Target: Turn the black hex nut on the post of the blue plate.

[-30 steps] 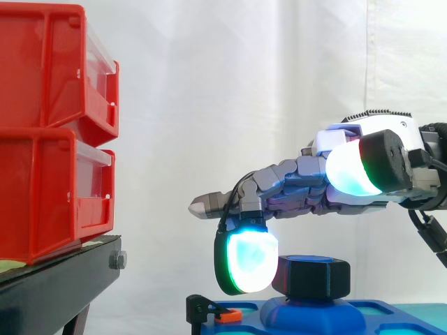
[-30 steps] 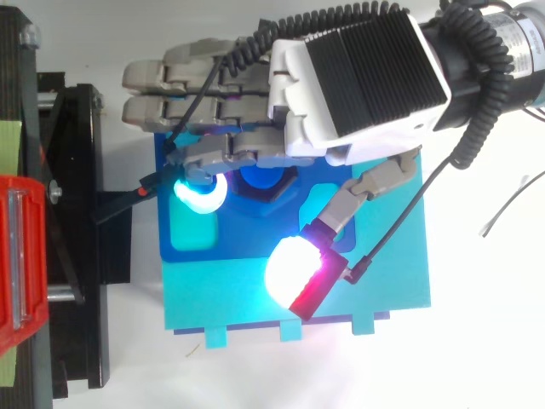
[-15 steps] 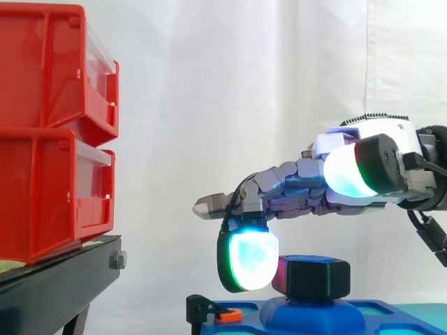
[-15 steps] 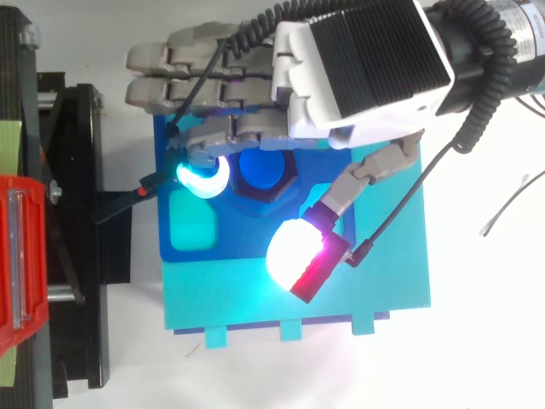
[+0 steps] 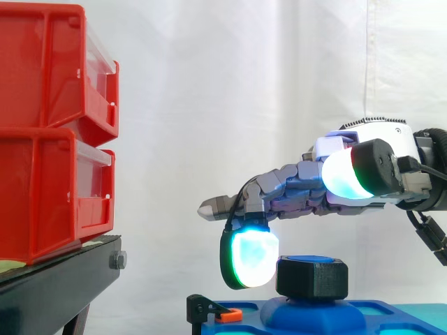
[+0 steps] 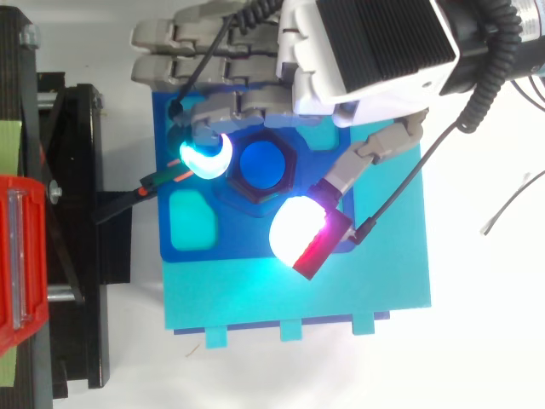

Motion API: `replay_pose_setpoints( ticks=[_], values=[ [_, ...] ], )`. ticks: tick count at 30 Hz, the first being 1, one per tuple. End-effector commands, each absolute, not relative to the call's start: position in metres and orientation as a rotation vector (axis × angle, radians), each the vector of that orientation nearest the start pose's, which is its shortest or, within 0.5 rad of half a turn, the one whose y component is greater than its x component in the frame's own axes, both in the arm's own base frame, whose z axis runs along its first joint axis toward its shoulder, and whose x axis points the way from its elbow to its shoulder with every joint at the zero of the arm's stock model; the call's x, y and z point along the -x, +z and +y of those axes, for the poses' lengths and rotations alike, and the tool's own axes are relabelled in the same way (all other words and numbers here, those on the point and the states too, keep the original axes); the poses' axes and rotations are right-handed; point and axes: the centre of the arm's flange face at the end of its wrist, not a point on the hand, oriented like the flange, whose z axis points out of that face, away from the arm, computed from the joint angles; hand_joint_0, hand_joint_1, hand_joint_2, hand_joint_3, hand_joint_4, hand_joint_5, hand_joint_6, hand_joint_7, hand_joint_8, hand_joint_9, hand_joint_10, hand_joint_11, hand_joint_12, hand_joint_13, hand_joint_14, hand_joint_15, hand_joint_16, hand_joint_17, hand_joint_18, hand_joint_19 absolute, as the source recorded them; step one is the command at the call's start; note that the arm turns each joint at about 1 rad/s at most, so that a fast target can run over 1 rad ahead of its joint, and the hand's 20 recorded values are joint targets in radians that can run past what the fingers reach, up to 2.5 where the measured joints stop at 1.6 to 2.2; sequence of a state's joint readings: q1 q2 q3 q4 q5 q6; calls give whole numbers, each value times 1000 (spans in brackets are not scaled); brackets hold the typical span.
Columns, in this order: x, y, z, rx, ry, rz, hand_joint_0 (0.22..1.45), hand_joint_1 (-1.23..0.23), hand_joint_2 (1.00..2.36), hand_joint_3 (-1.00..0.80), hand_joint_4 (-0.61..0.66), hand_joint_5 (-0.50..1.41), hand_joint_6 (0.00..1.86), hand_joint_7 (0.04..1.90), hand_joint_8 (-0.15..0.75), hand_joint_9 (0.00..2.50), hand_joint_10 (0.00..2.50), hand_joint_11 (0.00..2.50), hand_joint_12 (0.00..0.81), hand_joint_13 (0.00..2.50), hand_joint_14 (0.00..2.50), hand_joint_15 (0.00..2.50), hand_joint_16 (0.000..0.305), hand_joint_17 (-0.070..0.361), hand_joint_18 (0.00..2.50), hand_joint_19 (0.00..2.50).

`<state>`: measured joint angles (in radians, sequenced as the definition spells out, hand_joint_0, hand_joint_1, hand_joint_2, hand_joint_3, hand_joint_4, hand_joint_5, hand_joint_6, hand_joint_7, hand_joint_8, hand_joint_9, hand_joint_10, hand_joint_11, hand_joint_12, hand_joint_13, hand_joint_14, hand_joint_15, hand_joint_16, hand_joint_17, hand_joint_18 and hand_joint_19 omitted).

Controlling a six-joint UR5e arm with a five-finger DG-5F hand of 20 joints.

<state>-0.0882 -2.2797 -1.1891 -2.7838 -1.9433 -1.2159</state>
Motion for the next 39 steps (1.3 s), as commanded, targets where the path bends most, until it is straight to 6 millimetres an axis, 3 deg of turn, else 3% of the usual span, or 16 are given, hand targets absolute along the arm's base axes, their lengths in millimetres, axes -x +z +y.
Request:
replay_pose_setpoints(
  ticks=[1, 39],
  values=[
    [-731, 262, -165, -46, 498, 1566, 457, -167, 1000, -500, 345, -182, 503, 1092, 302, 146, 0, 0, 385, 0, 1, 15, 55, 124, 0, 269],
    [-725, 262, -184, -46, 498, 1563, 461, -166, 1000, -500, 344, -182, 503, 1090, 301, 152, 0, 0, 382, 0, 0, 23, 55, 123, 0, 274]
  ],
)
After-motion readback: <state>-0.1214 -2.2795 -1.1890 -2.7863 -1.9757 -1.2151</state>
